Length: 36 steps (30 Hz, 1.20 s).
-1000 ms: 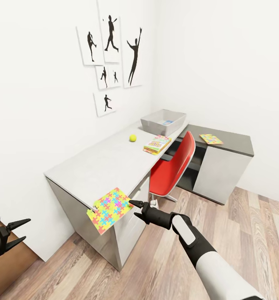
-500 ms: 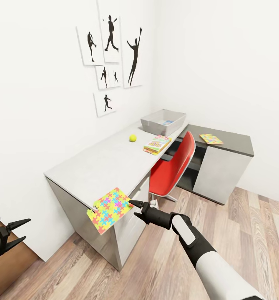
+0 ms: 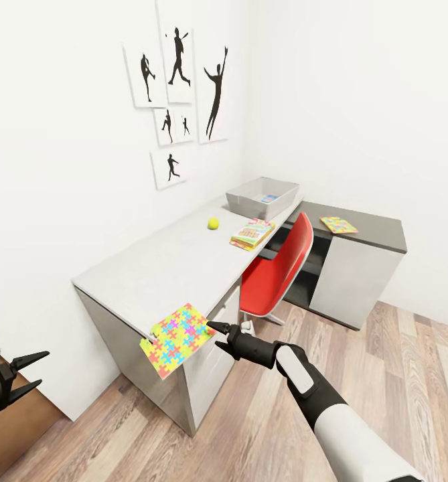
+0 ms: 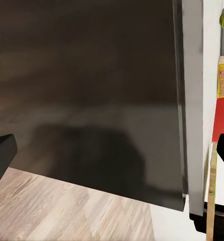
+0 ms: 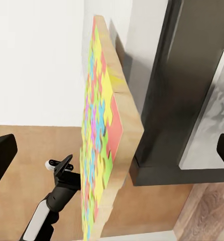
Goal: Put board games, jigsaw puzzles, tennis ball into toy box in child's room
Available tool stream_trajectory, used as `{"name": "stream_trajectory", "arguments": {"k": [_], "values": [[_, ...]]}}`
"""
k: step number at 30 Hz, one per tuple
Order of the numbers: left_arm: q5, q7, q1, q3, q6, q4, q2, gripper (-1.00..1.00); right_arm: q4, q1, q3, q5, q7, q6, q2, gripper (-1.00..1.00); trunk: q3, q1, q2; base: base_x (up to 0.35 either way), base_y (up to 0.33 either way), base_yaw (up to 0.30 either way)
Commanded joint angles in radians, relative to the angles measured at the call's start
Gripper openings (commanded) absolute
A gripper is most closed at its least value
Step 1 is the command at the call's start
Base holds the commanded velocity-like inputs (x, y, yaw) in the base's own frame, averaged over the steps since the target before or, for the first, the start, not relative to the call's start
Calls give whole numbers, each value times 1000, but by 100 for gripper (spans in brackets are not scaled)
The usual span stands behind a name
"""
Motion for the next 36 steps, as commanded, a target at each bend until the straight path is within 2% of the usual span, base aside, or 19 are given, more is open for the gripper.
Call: {"name": "stream_trajectory", "arguments": {"k": [1, 9, 13, 36], "values": [[-5, -6, -1, 2, 3, 0, 0, 100, 0, -1, 0, -2, 1, 3, 0, 100, -1, 0, 0, 0, 0, 0], [-5, -6, -1, 3, 3, 0, 0, 100, 0, -1, 0, -2, 1, 3, 0, 100, -1, 0, 0, 0, 0, 0], [-5, -6, -1, 2, 3, 0, 0, 100, 0, -1, 0, -2, 1, 3, 0, 100, 12, -15, 28, 0, 0, 0], [-5, -6, -1, 2, 3, 0, -1, 100, 0, -1, 0, -2, 1, 3, 0, 100, 12, -15, 28, 5, 12, 0]]}}
